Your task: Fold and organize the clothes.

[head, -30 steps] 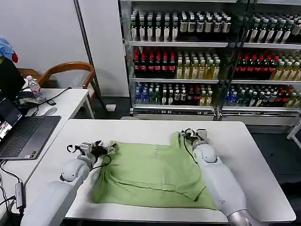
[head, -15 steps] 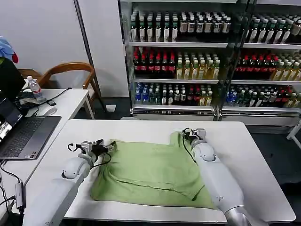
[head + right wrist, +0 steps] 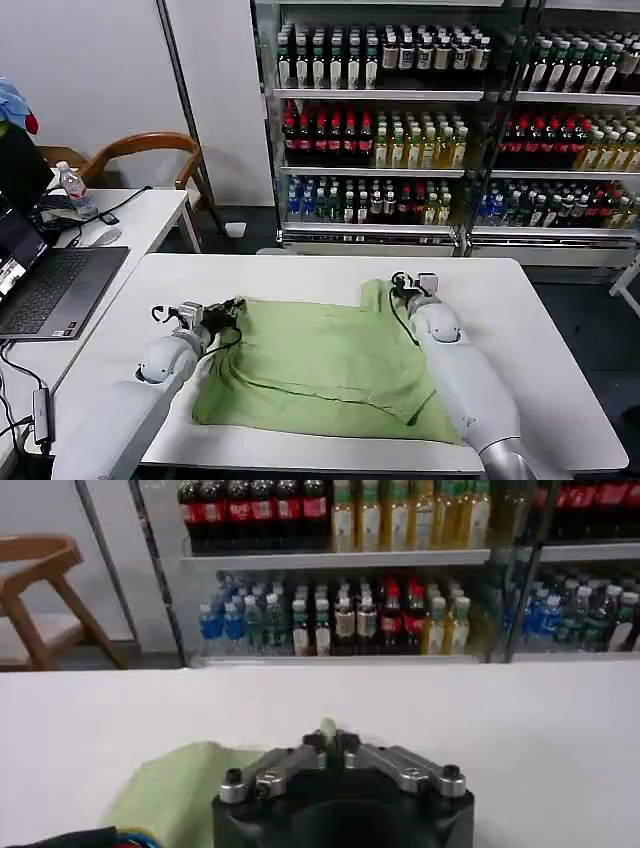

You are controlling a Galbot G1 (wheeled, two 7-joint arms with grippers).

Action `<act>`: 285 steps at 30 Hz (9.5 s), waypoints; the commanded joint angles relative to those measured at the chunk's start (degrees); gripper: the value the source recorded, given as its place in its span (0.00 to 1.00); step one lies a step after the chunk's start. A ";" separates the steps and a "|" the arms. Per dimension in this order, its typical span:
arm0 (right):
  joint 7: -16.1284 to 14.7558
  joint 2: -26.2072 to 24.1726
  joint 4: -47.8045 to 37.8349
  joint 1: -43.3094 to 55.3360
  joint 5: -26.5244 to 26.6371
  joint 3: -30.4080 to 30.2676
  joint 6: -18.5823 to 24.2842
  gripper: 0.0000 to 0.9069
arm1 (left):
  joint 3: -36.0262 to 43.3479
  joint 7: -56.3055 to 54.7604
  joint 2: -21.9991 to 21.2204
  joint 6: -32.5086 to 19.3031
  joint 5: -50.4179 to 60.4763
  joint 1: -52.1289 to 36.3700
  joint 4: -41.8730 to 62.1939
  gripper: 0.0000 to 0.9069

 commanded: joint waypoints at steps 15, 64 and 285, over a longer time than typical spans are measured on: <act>2.04 -11.19 35.63 -21.21 6.29 3.40 -2.50 0.00 | -6.73 -1.49 3.45 -2.57 -5.66 11.17 -16.31 0.06; 4.25 -13.82 63.72 -56.09 0.51 13.49 -0.85 0.00 | -21.40 -1.60 4.06 -4.90 -0.69 37.43 -32.39 0.06; 0.64 -13.29 62.94 -59.33 -15.04 21.09 2.77 1.00 | -12.05 -18.21 -5.60 -7.45 2.96 42.02 -34.94 0.06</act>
